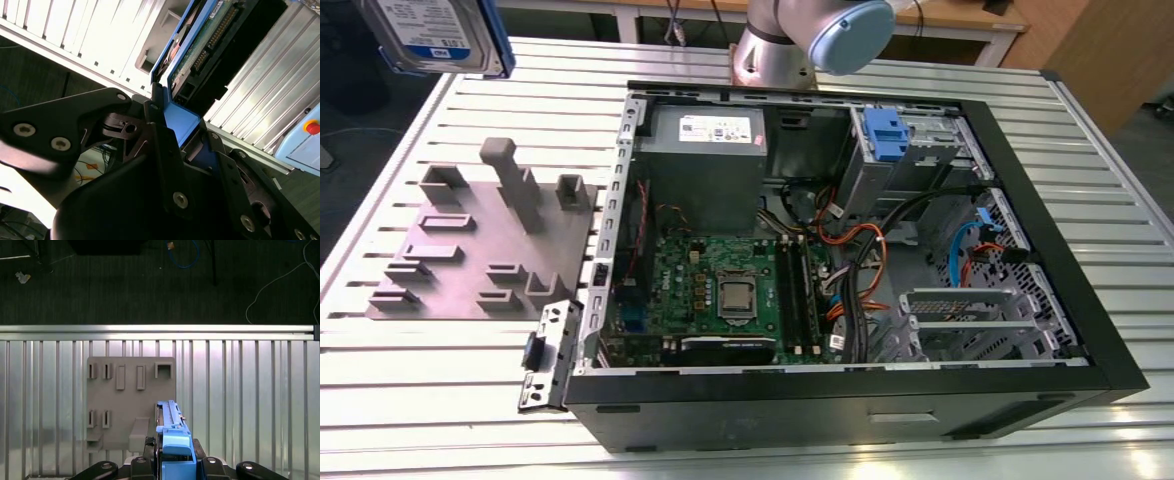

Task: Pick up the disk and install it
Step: 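Pick up the disk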

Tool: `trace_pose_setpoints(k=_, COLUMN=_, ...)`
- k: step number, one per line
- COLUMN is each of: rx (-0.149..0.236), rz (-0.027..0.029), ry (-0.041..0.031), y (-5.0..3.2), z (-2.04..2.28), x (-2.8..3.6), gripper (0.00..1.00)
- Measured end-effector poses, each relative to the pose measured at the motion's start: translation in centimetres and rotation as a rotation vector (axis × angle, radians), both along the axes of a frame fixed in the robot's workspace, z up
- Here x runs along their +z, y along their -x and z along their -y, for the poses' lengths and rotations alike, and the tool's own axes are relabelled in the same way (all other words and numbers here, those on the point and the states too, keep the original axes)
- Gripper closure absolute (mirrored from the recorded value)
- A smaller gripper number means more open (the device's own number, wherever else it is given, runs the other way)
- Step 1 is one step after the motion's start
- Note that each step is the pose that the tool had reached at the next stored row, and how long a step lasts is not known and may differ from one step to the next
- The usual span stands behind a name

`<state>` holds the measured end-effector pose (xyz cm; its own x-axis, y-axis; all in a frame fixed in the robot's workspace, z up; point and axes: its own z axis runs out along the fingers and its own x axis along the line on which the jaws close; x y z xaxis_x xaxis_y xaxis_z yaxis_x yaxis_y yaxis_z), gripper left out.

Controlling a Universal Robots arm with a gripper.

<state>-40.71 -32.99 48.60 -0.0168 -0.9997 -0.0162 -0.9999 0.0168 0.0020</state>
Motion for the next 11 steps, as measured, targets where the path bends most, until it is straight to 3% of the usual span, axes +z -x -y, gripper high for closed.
trace_pose_setpoints(k=11, rx=0.0, rz=0.0, ry=0.0, y=-0.09, z=0.32, x=0.0, gripper=0.64)
